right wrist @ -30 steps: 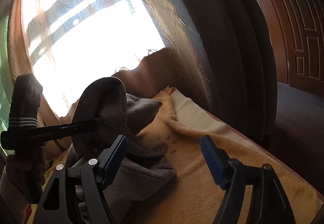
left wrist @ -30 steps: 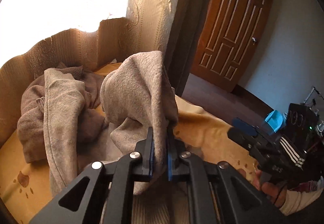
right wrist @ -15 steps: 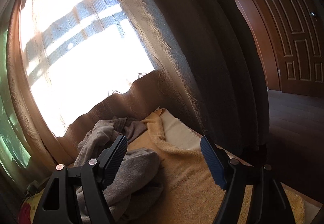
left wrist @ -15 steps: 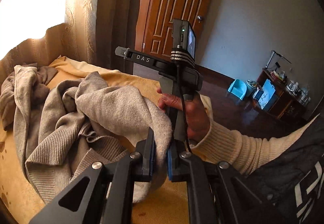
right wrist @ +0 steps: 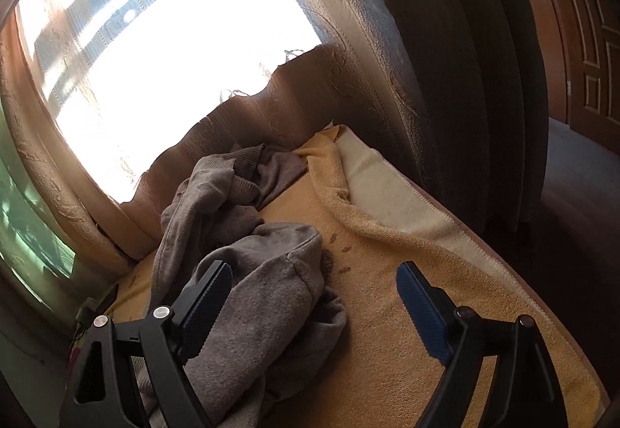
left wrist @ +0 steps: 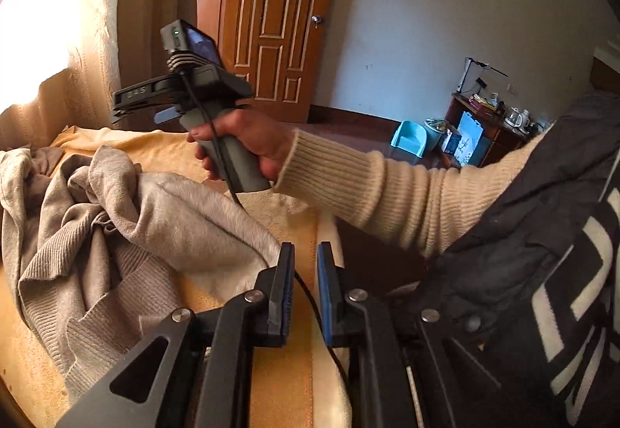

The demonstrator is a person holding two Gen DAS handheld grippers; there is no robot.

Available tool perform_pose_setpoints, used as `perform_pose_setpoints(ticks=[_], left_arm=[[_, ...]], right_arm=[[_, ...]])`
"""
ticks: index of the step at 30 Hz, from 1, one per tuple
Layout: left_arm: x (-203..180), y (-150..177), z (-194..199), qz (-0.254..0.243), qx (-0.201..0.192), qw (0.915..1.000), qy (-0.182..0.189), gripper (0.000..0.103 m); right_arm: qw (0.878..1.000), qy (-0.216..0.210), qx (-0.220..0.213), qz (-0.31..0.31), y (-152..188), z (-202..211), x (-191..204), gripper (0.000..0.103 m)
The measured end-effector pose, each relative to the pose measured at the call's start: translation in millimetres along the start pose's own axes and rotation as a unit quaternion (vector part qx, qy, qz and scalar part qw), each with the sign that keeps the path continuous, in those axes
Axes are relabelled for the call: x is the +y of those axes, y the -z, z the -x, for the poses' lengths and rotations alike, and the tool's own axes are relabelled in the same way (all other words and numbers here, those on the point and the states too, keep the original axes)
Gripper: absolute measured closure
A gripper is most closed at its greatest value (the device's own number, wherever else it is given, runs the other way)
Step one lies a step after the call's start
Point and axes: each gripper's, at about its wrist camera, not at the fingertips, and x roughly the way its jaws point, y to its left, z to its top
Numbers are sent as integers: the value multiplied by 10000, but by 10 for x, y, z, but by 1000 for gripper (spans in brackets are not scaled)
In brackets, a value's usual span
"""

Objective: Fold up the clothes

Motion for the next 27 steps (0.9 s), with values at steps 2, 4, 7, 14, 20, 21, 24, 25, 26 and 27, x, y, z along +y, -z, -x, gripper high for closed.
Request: perform_pose_setpoints(ticks=[2,4,7,14,20,21,24,25,26,27], left_arm=[[-91,4,48,-83,-53,9999,82,87],[-89,1,136,-36,-176,9998,-49,84],[118,33,342,362,-439,9967,-581,65],[850,153,784,1453,-1122,9643,-1907,24],[1551,251,823,2152,-1199,9361,-2510,22],[1683,261,781,2267,-1169,9325,-2556,22],[2097,306,621,2696,-1003,9233,-2546,22],[2240,308,547,2829,-912,9210,-2518,22],[2373,308,450,2905,-791,9200,-2510,22],[2497,307,354,2962,-677,9190,-2514,22]], right_arm=[[9997,-115,214,88,-70,-156,89,14],[9991,-25,425,67,-138,-344,110,14],[9972,78,744,-89,-212,-663,29,14],[9916,-19,1283,-183,-178,-1111,-79,14],[9909,-59,1337,-125,-124,-1163,-80,52],[9905,-146,1356,-195,-117,-1174,-98,78],[9909,-397,1236,-346,-78,-1123,-112,83],[9917,-460,1156,-333,-64,-1079,-98,84],[9923,-523,1076,-319,-51,-1035,-85,85],[9928,-611,981,-305,-42,-975,-68,86]])
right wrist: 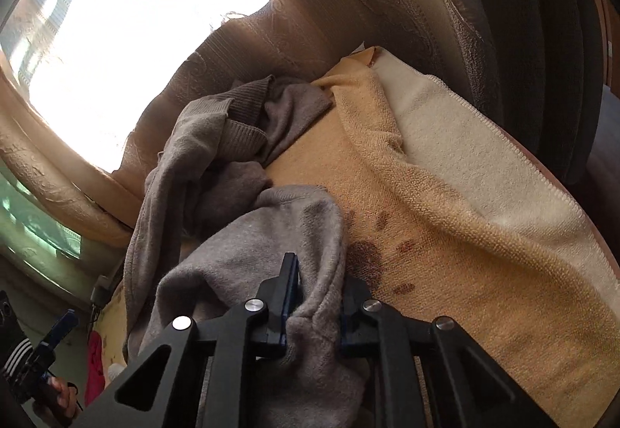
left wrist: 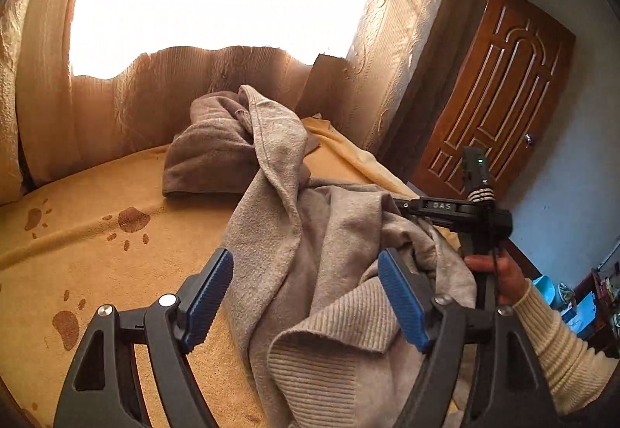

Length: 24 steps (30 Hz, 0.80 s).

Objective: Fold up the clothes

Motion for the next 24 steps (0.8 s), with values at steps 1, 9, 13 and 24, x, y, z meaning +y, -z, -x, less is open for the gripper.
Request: perform_pose_setpoints(ticks=[1,9,13,24], left_arm=[[30,-31,-128,-15,81,9999,-63,22],[309,-256,-949,286,596,9969,-420,22],[258,-256,-1142,273,879,9951,-365,36],[475,-113,-737,809,456,9923,-816,86]], right_arm=[[9998,-145,-119,36,20,87,36,86],[9923,-898,-657,549,204,671,410,87],[9890,-1093,-723,683,318,838,534,87],[9857,-1087,-990,818,566,1229,576,87]])
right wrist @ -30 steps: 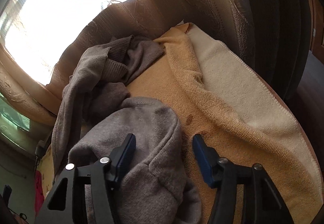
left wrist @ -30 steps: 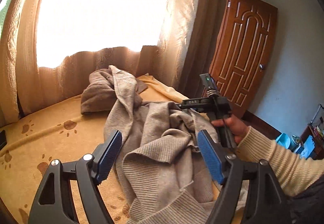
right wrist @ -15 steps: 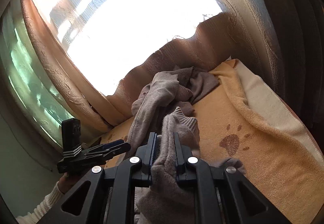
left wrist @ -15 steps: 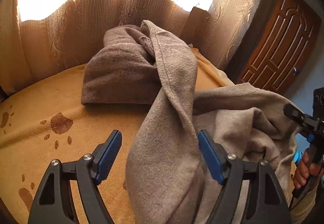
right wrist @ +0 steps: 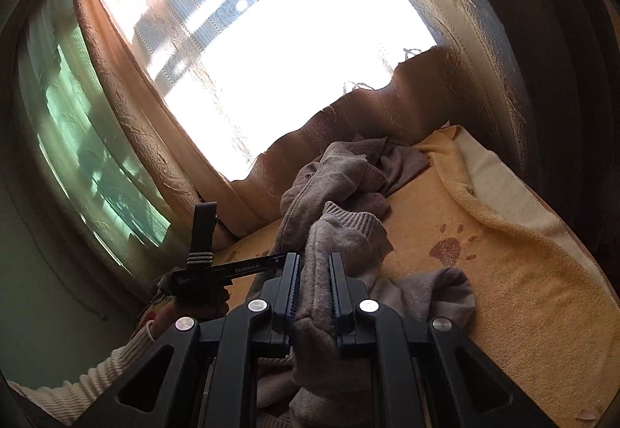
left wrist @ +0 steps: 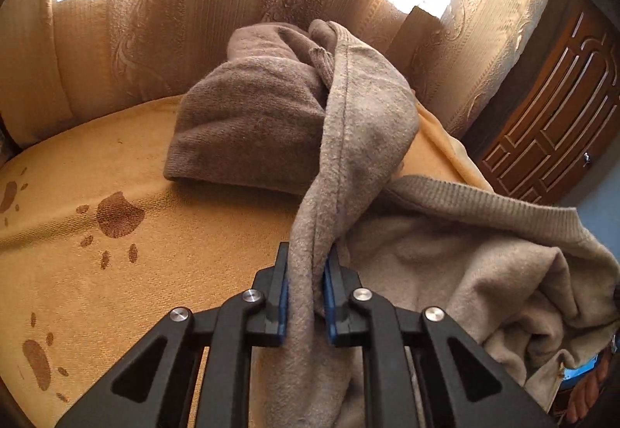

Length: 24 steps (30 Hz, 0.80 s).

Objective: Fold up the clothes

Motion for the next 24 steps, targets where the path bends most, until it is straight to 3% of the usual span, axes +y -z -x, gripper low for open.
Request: perform_pose_setpoints(ticks=[4,7,11,13,15,24], left_arm=[[245,98,466,337,-495,9982,-95,87],[428,172,815,589,-865,9944,-167,87],[761,355,1317,945,-1305,9864,-321,87],[974,581,1556,1166,-1403,9820,-485,90],[1162,832,1766,1398,-1461,9771,-661,90],[1894,1878,2628,2273,-1665,9490,-1416,90]], right_arm=[[9997,-68,-135,177,27,199,102,87],[9987,115,-133,472,72,262,194,87],[9994,126,-103,312,109,236,93,85],[9994,299,-70,149,114,209,-12,71],[9986,514,-106,-13,128,195,-126,20],[9963,805,111,-292,186,51,-241,18]])
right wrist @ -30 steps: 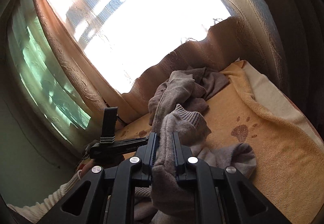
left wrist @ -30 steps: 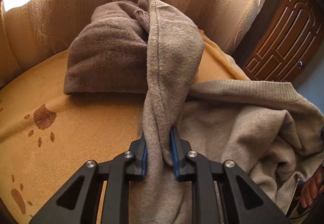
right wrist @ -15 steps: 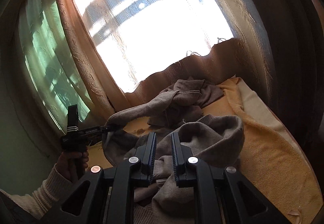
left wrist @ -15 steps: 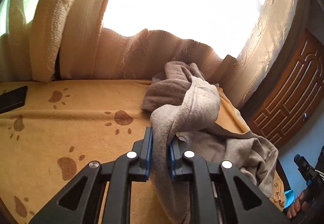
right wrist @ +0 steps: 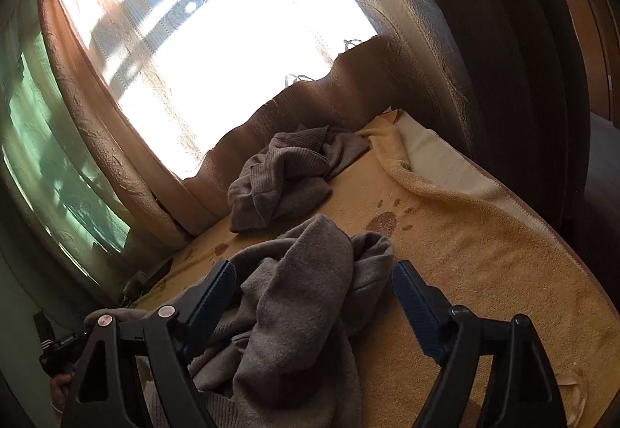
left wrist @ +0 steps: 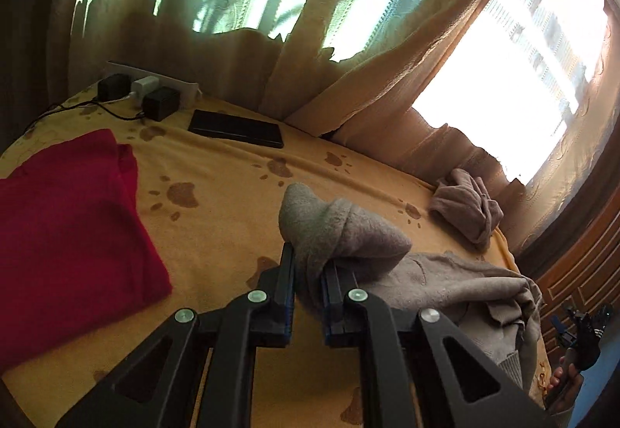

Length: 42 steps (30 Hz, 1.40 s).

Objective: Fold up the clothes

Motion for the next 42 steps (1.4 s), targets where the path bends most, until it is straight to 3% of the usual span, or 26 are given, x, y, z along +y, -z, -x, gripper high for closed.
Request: perform_pose_setpoints(ticks=[3,7,12,14,17,22,27,29,34,40,42], left_arm=[[130,103,152,-44,-31,9998,-182,90],[303,240,356,-103,-73,9990,-425,81],[519,411,610,-177,-126,9971,-728,60],[390,414,516,-475,-76,9971,-593,41],[16,364,212,-1145,58,9933,-175,31],[-606,280,-295,-2242,280,9727,523,30],[-1228,196,-802,-3300,496,9349,1211,23],[-1385,184,-998,-3637,615,9210,1253,22],[-1433,83,-1531,-3281,1467,9217,1462,22],[-1451,154,-1818,-3100,1987,9158,1602,22],[-1486,209,-1861,-3160,2088,9104,1662,22]], right_arm=[[9998,-123,108,138,3,-101,170,18],[9975,-395,291,517,-17,-290,552,18],[9881,-741,581,1214,15,-561,1156,18],[9828,-865,697,1475,37,-693,1406,18],[9716,-902,951,1972,110,-968,1788,18],[9597,-810,1488,2241,362,-1458,2059,18],[9587,-415,1670,2266,635,-1663,1925,18],[9574,-304,1699,2314,711,-1692,1862,18],[9551,-231,1580,2497,804,-1688,1842,18],[9581,-414,1553,2369,785,-1677,1789,18],[9597,-479,1557,2292,776,-1677,1773,18]])
